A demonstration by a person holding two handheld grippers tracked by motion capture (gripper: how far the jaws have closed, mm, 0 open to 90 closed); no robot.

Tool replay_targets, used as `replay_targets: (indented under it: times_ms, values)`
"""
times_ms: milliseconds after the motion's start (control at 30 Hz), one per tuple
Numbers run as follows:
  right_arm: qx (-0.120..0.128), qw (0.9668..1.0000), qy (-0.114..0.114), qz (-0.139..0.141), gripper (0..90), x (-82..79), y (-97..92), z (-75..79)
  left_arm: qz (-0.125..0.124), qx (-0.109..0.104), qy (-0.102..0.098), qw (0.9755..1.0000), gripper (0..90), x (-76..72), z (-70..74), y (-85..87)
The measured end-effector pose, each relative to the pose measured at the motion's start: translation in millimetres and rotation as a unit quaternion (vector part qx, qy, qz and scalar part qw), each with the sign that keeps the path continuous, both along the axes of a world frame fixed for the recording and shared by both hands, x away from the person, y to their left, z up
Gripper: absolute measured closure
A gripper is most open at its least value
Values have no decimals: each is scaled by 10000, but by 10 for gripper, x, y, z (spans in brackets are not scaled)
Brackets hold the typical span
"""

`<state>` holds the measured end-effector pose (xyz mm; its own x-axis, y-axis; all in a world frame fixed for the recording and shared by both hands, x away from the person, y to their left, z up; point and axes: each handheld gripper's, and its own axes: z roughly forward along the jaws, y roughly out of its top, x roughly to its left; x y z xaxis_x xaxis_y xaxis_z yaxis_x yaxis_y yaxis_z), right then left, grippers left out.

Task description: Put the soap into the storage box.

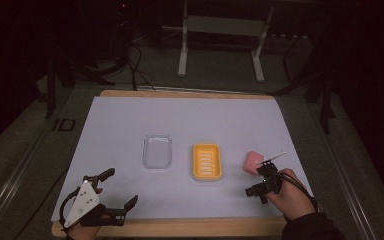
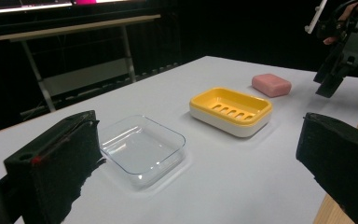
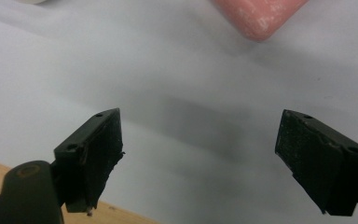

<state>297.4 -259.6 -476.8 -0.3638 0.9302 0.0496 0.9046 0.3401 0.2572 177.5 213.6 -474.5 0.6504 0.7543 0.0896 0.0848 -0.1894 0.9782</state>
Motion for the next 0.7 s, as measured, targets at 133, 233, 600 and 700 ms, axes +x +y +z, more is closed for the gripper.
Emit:
replay_targets:
  times_ms: [133,233,600,700]
  values:
    - [40,9996,273,-38,151,27,2,21,0,-22,3,10000,4,0,0,0]
    - [-53,9982,581,-121,150,48,13,25,-4,-10,3,10000,4,0,0,1]
    - [-49,9878,1332,-805,166,132,121,65,-72,-18,-20,10000,4,-5,0,-8]
    - [-28,9834,1455,-1086,166,164,154,84,-53,-10,-24,10000,4,-5,1,-3]
